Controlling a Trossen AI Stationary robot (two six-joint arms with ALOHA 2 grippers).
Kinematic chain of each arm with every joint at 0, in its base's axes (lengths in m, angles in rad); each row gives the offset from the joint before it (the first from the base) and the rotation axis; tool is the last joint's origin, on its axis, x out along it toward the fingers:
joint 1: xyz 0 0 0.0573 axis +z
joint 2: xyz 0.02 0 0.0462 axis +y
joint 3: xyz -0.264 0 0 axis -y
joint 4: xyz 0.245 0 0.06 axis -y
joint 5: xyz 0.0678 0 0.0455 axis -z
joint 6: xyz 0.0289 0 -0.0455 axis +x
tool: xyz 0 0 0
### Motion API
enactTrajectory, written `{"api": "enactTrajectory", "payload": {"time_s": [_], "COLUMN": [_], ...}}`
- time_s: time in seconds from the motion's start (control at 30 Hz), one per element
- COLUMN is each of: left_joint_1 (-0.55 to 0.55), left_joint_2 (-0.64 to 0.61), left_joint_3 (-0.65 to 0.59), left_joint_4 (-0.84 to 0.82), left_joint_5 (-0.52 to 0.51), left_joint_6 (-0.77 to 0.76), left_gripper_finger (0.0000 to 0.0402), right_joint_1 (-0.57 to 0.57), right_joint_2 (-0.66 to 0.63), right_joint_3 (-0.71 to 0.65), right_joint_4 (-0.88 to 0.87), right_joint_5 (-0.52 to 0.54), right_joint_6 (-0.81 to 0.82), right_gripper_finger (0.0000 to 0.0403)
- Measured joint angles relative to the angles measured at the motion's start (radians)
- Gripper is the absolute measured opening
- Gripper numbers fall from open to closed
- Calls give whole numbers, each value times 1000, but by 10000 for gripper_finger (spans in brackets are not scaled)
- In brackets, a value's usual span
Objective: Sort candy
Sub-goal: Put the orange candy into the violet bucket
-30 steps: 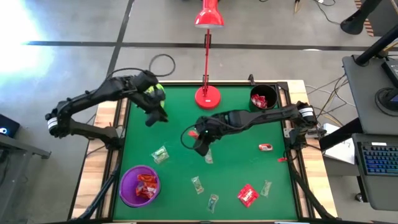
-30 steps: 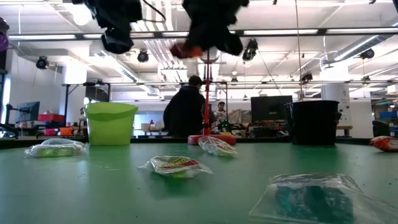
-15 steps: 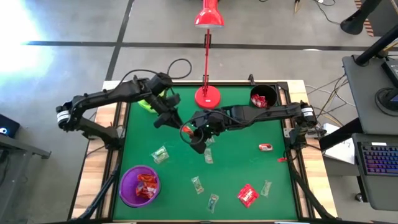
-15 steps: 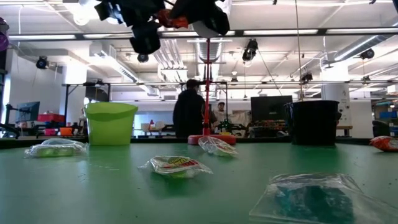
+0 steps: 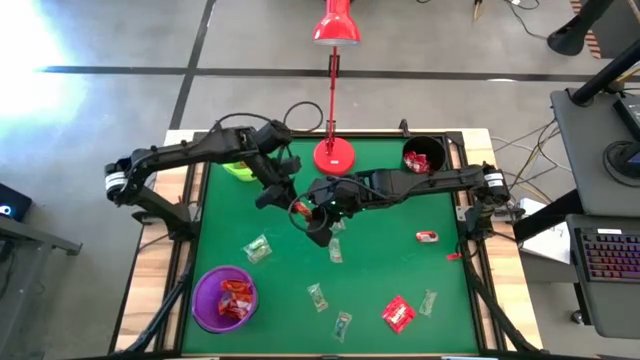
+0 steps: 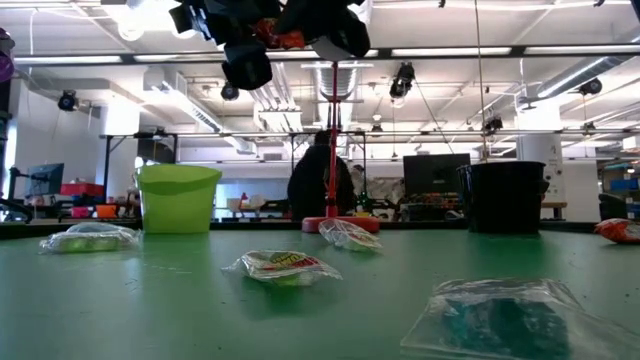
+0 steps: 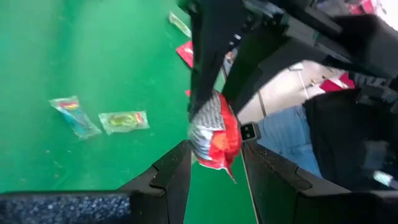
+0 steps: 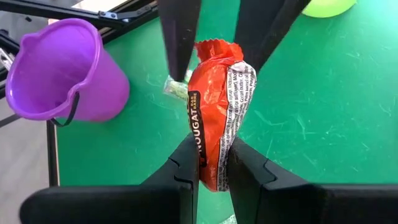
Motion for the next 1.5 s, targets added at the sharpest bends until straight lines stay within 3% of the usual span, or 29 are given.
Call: {"api": "enactTrajectory", "payload": {"time_s": [0.13, 0.37, 1.07, 1.5], "left_joint_1": [-15, -15, -28, -32], "left_joint_2": [12, 18, 18, 18], "left_joint_3": [-1, -2, -2, -2], "left_joint_4": [-1, 14, 75, 80], "left_joint_5": [13, -55, -12, -6], "left_joint_6": [16, 32, 56, 23], "left_gripper_finger": [134, 134, 81, 128], "right_joint_1": [-1, -2, -1, -1], "right_joint_2": [0, 0, -2, -2], "right_joint_3": [0, -1, -1, -1], "right_joint_4": [-2, -5, 3, 2], "right_joint_5": [-3, 1, -13, -10], "right_joint_6": [-3, 0, 15, 13], "right_gripper_finger": [48, 48, 48, 47]}}
